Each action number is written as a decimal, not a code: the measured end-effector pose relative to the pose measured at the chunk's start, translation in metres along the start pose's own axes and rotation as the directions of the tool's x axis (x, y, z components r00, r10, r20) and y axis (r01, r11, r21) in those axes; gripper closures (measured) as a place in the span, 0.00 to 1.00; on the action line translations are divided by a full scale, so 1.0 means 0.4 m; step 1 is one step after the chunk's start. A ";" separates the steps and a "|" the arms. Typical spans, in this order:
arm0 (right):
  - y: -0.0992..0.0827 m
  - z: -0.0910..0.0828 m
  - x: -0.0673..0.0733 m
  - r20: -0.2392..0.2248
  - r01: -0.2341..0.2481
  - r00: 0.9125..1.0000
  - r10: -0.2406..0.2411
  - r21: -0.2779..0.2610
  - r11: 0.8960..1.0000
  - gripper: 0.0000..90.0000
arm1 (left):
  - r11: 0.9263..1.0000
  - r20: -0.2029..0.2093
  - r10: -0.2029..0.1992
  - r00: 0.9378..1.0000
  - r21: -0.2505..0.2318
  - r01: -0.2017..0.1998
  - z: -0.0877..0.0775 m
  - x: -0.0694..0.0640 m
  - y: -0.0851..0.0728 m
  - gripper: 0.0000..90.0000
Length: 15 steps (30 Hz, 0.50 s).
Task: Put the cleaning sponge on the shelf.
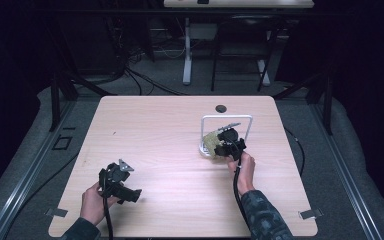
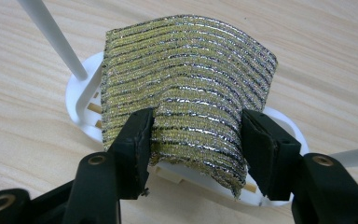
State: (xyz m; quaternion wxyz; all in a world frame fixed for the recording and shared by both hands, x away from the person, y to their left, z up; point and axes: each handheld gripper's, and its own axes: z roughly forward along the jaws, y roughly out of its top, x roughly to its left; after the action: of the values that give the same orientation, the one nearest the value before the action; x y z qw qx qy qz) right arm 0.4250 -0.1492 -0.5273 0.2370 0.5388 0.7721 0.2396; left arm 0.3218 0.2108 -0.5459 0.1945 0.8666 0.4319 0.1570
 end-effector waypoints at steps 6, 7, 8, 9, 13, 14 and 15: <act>-0.004 0.010 -0.001 -0.008 0.009 1.000 -0.009 0.024 1.000 0.46 | 1.000 0.001 0.000 1.000 -0.003 0.000 -0.002 0.001 0.000 0.01; -0.005 0.012 -0.002 -0.014 0.008 1.000 -0.007 0.022 1.000 0.48 | 1.000 0.000 0.000 1.000 -0.003 0.000 -0.002 0.001 0.000 0.01; -0.006 0.011 -0.002 -0.017 0.011 1.000 -0.011 0.025 1.000 0.50 | 1.000 0.000 0.001 1.000 -0.003 -0.001 -0.002 0.001 0.000 0.01; -0.006 0.008 -0.002 -0.019 0.014 1.000 -0.013 0.017 1.000 0.51 | 1.000 -0.001 0.001 1.000 -0.002 -0.001 -0.001 0.001 0.000 0.01; -0.005 0.007 0.002 -0.021 0.030 0.999 -0.029 0.023 0.999 0.52 | 1.000 -0.001 0.004 1.000 -0.003 -0.004 -0.001 0.000 0.001 0.01; -0.006 0.007 0.002 -0.023 0.030 0.999 -0.029 0.023 0.999 0.51 | 1.000 -0.001 0.004 1.000 -0.003 -0.004 -0.001 0.000 0.001 0.01; -0.006 0.006 0.001 -0.025 0.029 0.999 -0.028 0.024 0.999 0.51 | 1.000 -0.002 0.004 1.000 -0.003 -0.004 -0.001 0.000 0.000 0.01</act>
State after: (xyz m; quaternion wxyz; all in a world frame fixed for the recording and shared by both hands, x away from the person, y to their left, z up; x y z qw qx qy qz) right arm 0.4247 -0.1494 -0.5309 0.2244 0.5276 0.7854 0.2334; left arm 0.3218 0.2109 -0.5453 0.1950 0.8670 0.4303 0.1586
